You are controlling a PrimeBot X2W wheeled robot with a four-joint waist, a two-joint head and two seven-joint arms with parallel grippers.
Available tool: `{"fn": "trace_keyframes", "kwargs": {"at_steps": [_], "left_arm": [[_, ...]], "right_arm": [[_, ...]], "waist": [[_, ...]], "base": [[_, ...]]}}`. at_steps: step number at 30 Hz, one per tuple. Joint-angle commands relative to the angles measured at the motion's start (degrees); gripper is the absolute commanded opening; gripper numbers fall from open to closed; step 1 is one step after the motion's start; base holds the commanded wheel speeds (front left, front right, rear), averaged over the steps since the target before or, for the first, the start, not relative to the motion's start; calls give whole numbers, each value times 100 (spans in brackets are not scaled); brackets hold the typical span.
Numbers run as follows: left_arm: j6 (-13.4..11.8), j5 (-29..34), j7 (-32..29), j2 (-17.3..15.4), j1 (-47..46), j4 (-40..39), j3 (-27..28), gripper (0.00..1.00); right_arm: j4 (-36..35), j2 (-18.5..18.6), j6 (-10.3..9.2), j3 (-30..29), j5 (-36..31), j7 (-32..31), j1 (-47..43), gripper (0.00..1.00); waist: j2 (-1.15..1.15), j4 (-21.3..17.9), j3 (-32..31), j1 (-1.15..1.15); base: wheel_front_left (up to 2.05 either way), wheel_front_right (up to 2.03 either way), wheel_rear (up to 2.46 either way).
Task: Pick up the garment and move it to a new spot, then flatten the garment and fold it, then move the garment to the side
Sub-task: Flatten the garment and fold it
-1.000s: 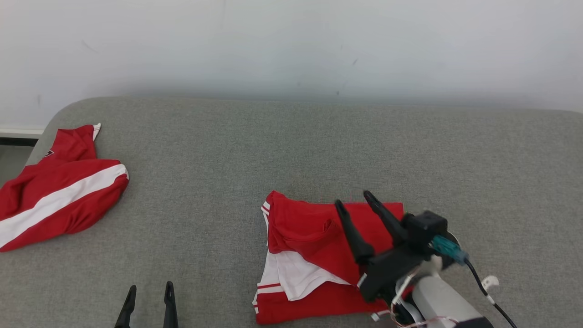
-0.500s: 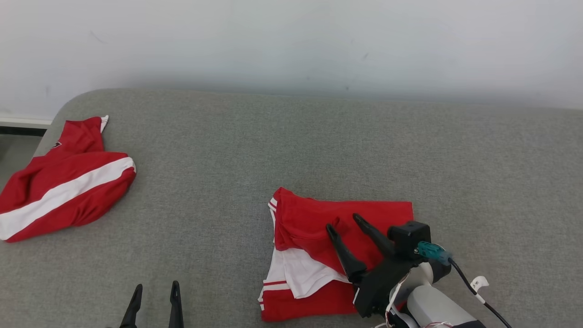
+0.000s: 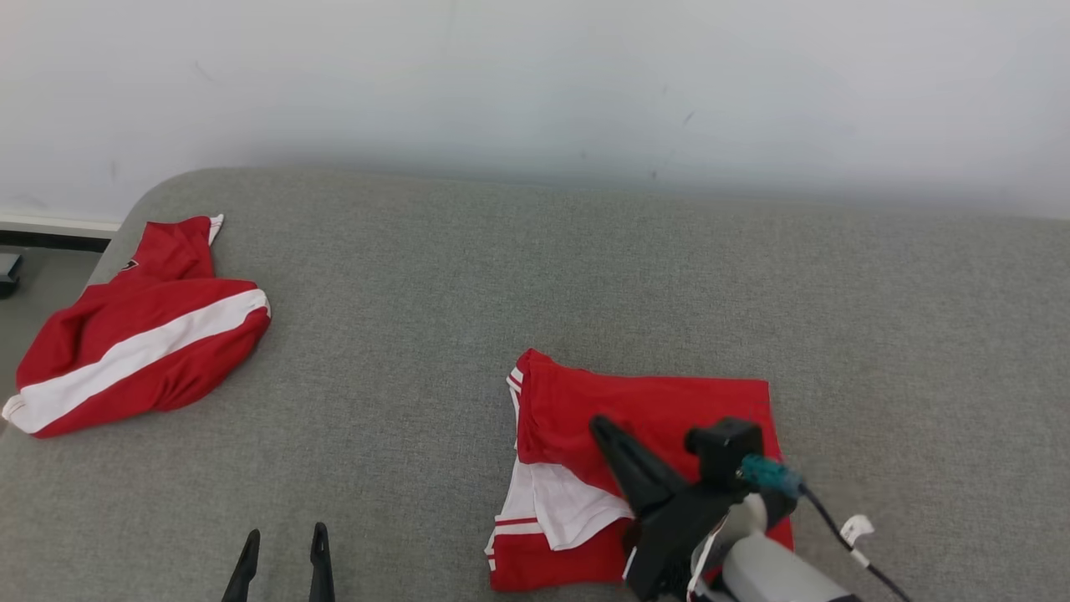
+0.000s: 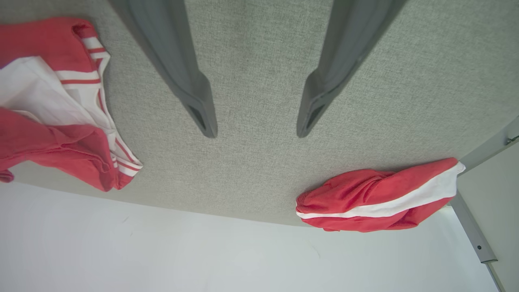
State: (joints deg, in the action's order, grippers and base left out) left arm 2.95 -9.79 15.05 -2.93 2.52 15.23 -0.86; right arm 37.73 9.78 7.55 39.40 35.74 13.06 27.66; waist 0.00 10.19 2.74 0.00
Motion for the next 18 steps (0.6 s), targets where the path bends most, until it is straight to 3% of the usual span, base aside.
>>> {"fn": "trace_keyframes", "kwargs": {"at_steps": [1,6,7,8,9,14,18], "left_arm": [[-32,-17,18,8,71,-10,9,100],[-40,-48,18,8,50,-27,-32,100],[-42,-55,18,7,48,-22,-34,100],[-44,-57,18,8,48,-18,-36,100],[-53,-70,18,7,55,-12,-19,100],[-48,-69,18,8,41,5,-4,100],[-48,-54,18,8,29,2,-5,100]], "right_arm": [[-40,-61,-14,37,30,26,-119,0],[-460,-223,-14,176,28,118,-504,0],[-586,-259,-14,202,42,137,-599,22],[-714,-275,-14,235,62,150,-687,91],[-947,-290,-14,344,103,154,-868,100],[-1393,-142,-14,266,146,168,-1075,100],[-1749,44,-14,-215,29,203,-1228,100]], "waist": [[0,1,-3,0],[0,12,5,0],[0,10,9,0],[0,8,12,0],[0,-11,21,0],[0,-46,39,0],[0,-101,50,0]], "base": [[0,0,0],[0,0,0],[0,0,0],[0,0,0],[0,0,0],[0,0,0],[0,0,0]]}}
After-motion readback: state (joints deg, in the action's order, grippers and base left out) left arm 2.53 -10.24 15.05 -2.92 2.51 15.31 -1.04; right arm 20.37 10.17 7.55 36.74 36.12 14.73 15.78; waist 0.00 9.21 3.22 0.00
